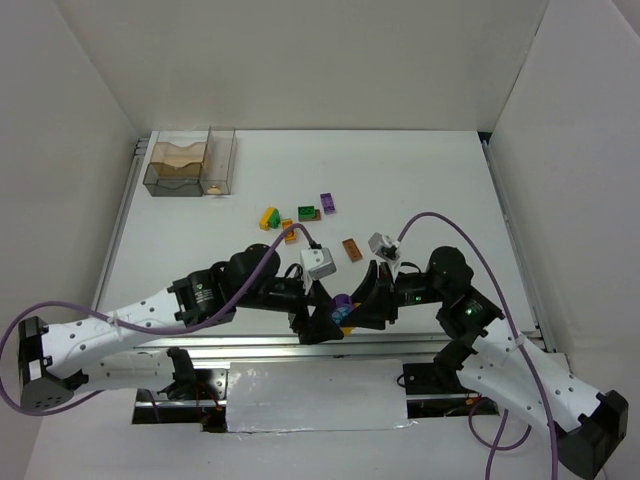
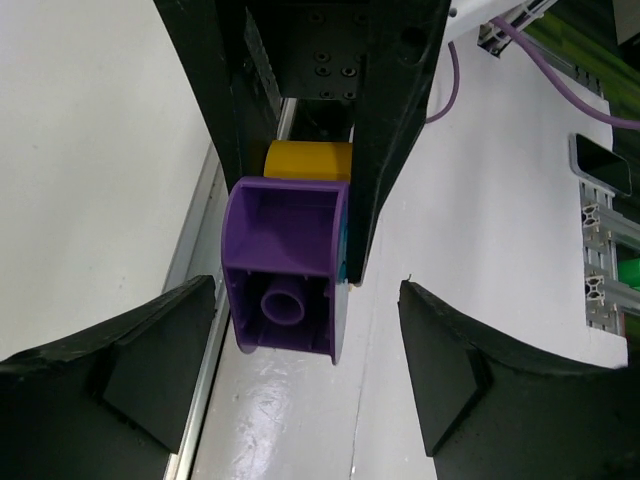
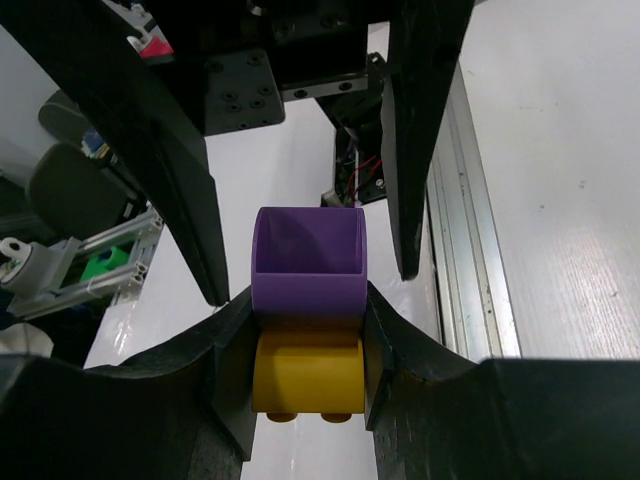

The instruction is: Sort the legos into containers by color

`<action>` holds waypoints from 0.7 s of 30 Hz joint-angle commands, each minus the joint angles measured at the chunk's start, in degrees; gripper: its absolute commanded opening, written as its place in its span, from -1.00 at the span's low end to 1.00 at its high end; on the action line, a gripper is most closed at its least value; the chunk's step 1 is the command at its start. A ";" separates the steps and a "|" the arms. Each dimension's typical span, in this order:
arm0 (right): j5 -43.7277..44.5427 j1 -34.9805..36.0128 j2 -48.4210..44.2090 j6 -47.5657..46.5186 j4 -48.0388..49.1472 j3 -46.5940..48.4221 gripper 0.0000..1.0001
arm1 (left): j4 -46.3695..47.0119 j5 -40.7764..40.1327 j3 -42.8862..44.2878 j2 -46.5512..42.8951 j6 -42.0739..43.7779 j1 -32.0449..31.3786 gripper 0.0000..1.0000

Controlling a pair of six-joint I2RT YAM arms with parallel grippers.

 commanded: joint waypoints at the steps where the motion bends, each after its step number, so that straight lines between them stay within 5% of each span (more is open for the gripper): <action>1: -3.32 0.14 0.71 -1.27 2.15 3.14 -1.00 | 2.01 2.60 3.25 1.16 -1.11 0.03 0.72; 6: -2.53 0.23 0.19 -2.40 1.10 3.40 -1.00 | 3.86 3.74 3.07 1.43 -0.94 0.03 0.10; 9: -2.97 0.23 0.53 -3.72 -0.40 3.48 -1.00 | 5.44 5.14 2.37 0.20 -0.85 0.03 0.20; 12: -4.46 0.32 1.24 -4.69 -1.37 3.57 -1.00 | 5.62 5.24 2.10 -0.94 -0.59 0.11 0.56; 21: -6.21 0.32 0.45 -4.87 -1.02 3.05 -1.00 | 5.35 3.92 1.84 -1.83 -0.76 0.73 0.44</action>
